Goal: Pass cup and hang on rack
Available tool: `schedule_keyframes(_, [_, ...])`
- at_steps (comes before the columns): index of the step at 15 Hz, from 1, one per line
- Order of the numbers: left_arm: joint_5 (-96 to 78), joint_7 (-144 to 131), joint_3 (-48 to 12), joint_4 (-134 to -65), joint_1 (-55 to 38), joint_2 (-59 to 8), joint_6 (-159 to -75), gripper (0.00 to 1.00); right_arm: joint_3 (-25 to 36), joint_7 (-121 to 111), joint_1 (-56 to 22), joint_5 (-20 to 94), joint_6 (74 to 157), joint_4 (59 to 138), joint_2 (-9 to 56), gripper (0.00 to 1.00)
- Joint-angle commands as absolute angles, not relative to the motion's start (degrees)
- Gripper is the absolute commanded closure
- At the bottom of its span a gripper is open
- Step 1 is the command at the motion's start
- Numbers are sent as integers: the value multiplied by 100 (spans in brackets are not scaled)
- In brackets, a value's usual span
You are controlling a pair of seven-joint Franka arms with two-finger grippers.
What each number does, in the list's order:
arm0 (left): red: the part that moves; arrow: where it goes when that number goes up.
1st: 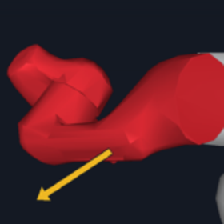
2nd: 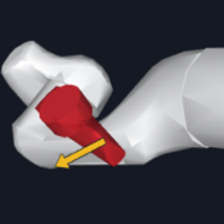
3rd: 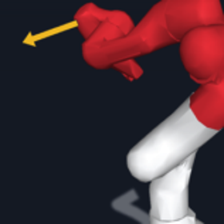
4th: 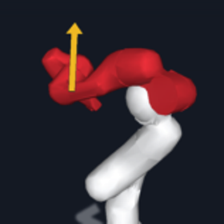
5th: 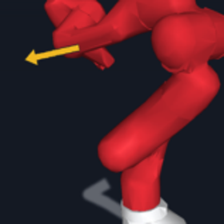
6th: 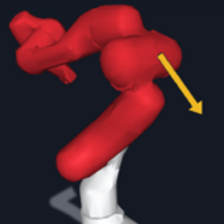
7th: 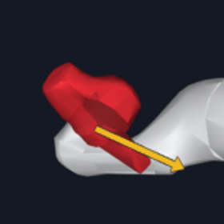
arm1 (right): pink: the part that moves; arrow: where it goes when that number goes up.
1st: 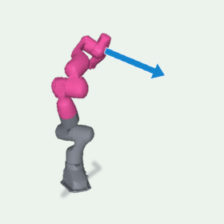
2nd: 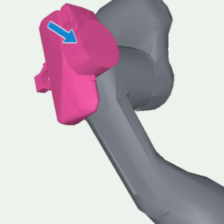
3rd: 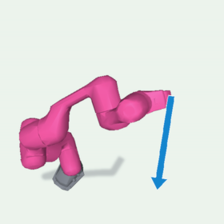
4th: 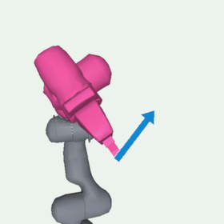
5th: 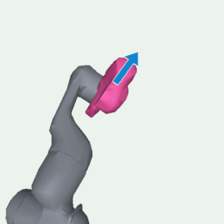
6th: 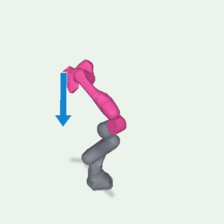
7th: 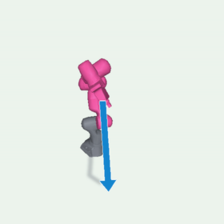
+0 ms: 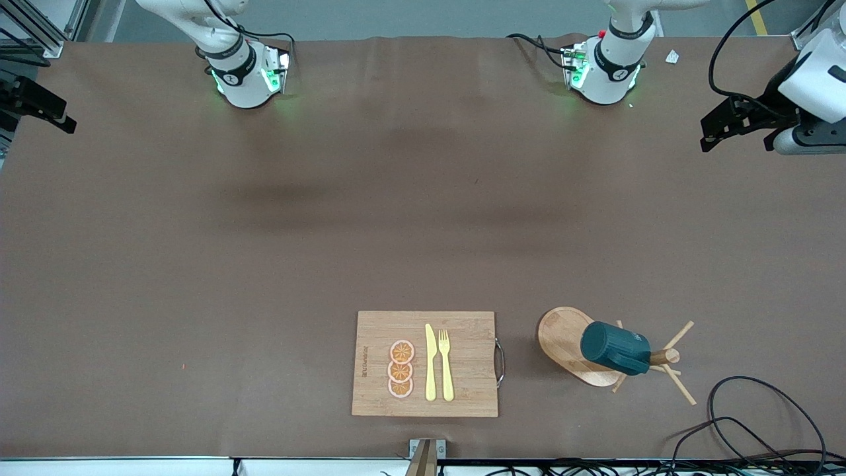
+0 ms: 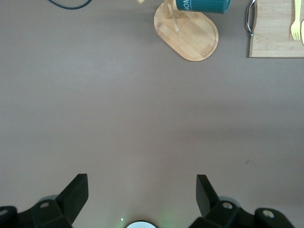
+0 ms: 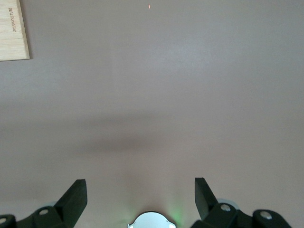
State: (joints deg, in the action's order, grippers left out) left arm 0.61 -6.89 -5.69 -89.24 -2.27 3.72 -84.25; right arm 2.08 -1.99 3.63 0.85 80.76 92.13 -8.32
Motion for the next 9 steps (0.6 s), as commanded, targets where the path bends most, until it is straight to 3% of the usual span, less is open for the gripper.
schedule_keyframes(1, [9, -563, -580, -9070, -272, 519, -8490, 0, 132, -246, 457, 88, 8095, 9255, -879, 0])
schedule_keyframes(9, [0, -448, -571, -8763, -255, 325, -8473, 0, 132, -237, 475, 88, 8104, 9255, -879, 0])
